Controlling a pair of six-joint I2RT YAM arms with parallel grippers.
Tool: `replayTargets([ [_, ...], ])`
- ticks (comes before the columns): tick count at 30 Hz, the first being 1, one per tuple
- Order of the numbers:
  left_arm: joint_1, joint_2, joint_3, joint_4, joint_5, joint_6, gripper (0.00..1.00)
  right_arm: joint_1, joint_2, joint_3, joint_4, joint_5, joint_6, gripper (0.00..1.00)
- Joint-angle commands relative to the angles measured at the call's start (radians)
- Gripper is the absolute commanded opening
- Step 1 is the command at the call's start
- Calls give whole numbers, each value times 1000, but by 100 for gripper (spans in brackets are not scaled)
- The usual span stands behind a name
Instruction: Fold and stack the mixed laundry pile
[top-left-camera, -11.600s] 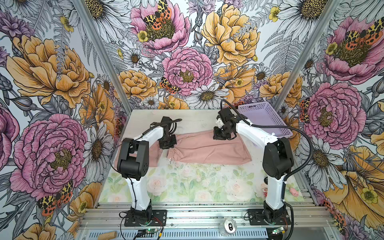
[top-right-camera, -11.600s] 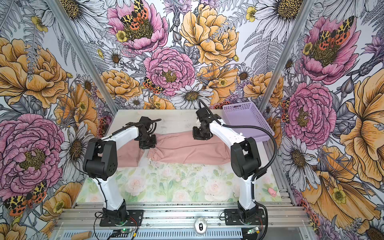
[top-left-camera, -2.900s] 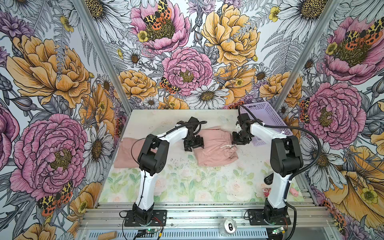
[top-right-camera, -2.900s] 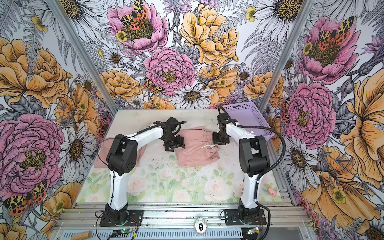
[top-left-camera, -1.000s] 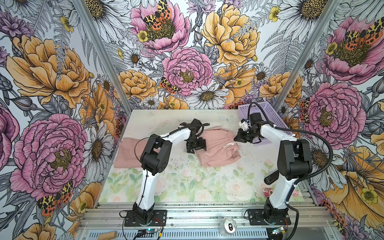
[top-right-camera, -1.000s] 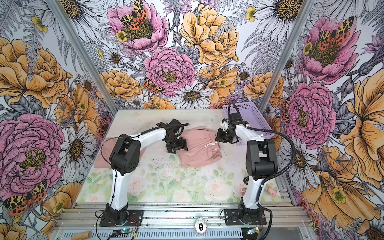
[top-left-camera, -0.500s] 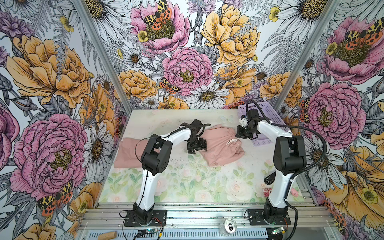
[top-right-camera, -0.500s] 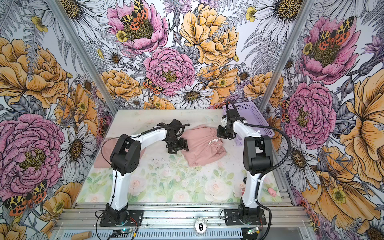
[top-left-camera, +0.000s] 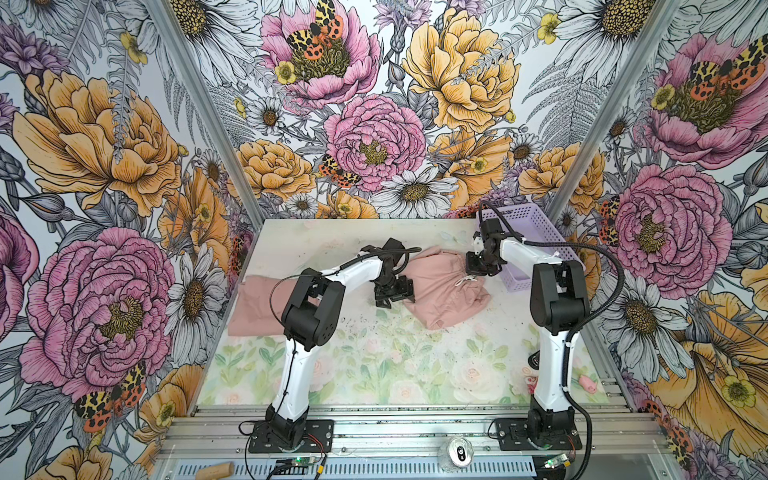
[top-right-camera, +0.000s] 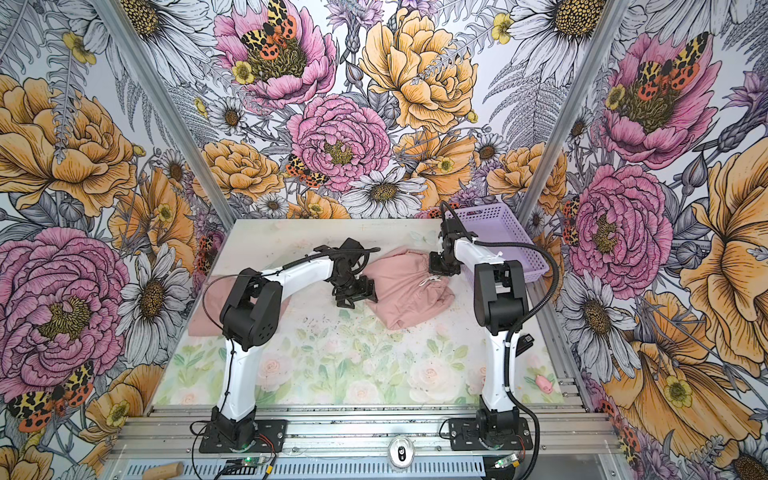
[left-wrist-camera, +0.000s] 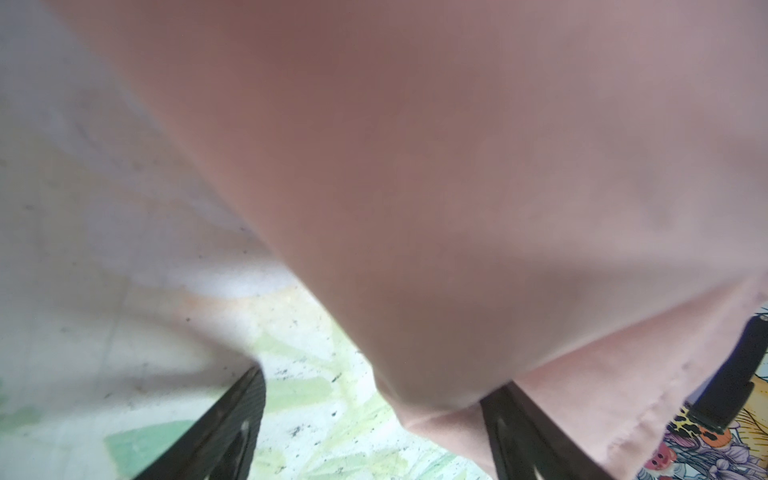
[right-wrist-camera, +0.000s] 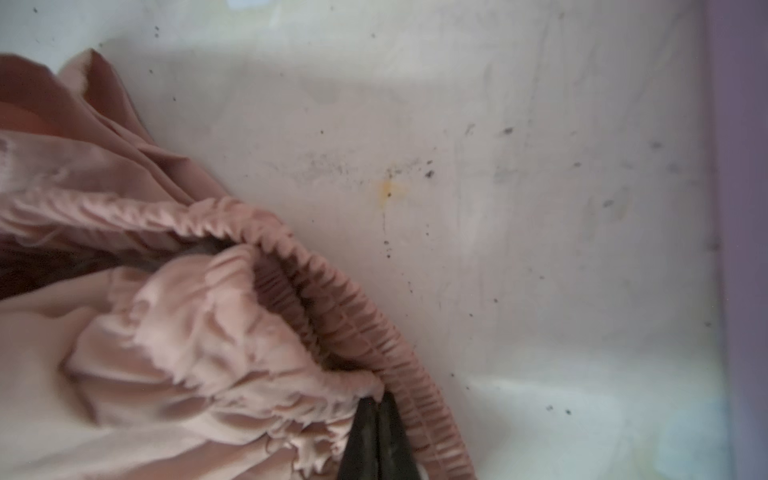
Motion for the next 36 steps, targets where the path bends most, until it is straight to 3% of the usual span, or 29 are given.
replayTargets([
  [1, -6, -7, 59, -19, -19, 38, 82, -4, -34, 39, 22, 63, -5, 8],
  [3, -4, -12, 123, -49, -55, 60, 83, -6, -74, 47, 1, 46, -1, 22],
  [8, -5, 36, 333, -148, -117, 141, 83, -6, -163, 33, -67, -22, 30, 36],
  [18, -13, 236, 656, -243, -94, 337, 78, 17, -337, -242, -80, -52, 180, 40],
  [22, -13, 292, 697, -244, -90, 375, 77, 19, -313, -287, -20, -54, 207, 40],
  [28, 11, 347, 699, -241, -121, 387, 77, 19, -164, -176, 6, -1, 173, 40],
  [36, 47, 277, 509, -241, -130, 362, 75, 39, 39, 49, -13, -25, 98, 39],
])
